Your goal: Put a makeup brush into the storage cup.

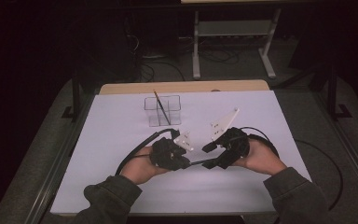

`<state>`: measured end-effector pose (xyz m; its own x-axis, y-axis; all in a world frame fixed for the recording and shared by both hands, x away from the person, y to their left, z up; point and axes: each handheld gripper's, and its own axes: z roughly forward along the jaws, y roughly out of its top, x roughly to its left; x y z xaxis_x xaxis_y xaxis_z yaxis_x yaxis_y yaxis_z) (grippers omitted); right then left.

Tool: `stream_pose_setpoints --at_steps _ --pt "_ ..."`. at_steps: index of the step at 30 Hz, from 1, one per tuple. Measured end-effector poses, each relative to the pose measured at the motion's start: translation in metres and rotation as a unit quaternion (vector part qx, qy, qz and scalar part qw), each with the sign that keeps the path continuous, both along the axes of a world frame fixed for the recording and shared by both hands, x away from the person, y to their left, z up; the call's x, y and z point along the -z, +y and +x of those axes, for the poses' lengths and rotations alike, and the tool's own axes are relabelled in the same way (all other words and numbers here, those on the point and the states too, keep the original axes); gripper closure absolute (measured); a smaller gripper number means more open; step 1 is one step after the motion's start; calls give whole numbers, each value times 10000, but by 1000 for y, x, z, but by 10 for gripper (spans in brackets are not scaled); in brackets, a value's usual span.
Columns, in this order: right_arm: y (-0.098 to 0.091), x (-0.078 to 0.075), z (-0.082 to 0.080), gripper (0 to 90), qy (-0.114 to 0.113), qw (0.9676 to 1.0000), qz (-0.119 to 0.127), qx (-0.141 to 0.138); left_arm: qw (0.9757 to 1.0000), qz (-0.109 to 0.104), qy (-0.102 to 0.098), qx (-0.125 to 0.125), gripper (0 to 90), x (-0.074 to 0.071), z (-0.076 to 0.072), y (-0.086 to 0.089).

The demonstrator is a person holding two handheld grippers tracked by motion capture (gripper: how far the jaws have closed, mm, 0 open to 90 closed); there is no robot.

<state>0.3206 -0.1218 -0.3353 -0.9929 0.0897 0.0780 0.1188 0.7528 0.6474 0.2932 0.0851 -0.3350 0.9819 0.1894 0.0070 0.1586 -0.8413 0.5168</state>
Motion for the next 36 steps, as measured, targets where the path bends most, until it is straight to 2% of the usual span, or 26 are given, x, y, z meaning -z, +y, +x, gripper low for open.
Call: stream_pose_setpoints --at_steps 18,26,36 --pt "9 8 -1 623 88 9992 -202 -334 9999 -15 -10 134 840 -2 -3 -8" --pt "12 12 0 672 121 9986 -267 -445 9997 15 -38 222 840 -3 -4 -9" --pt "15 16 -1 733 134 9979 -313 -552 9998 7 -16 213 840 -4 -6 -11"
